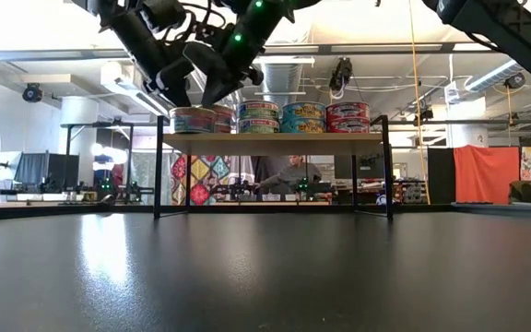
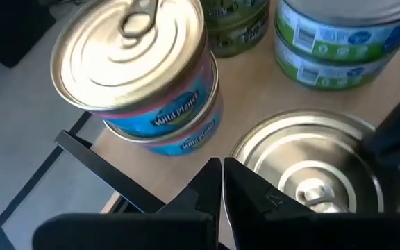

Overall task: Stack canned seafood by type on shelf
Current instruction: Adjust the blue pink tuna can

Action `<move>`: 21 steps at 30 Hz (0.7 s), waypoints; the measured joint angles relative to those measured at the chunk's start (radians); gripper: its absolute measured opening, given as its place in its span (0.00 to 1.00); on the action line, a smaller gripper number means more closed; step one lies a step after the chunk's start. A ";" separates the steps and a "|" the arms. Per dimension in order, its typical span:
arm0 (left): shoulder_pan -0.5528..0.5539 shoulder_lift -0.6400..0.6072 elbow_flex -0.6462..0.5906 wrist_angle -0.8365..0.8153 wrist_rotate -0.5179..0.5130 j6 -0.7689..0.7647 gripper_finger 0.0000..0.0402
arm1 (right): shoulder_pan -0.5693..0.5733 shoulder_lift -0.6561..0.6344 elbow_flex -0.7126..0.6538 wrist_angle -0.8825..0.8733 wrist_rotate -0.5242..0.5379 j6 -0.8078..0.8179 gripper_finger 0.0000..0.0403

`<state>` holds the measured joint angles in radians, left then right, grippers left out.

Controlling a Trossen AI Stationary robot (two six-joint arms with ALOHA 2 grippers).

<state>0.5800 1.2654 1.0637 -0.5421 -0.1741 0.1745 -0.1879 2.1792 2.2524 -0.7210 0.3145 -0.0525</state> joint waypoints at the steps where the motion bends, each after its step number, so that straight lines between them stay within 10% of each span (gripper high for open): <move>1: 0.000 -0.002 0.002 0.000 0.000 0.000 0.01 | 0.000 0.000 0.000 0.001 0.000 0.000 0.03; 21: -0.003 -0.354 0.051 -0.273 0.315 -0.086 0.01 | -0.022 0.000 -0.059 0.240 -0.079 0.005 0.03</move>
<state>0.5770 0.9112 1.1148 -0.8151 0.1404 0.0888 -0.2103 2.1792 2.1932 -0.4813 0.2352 -0.0476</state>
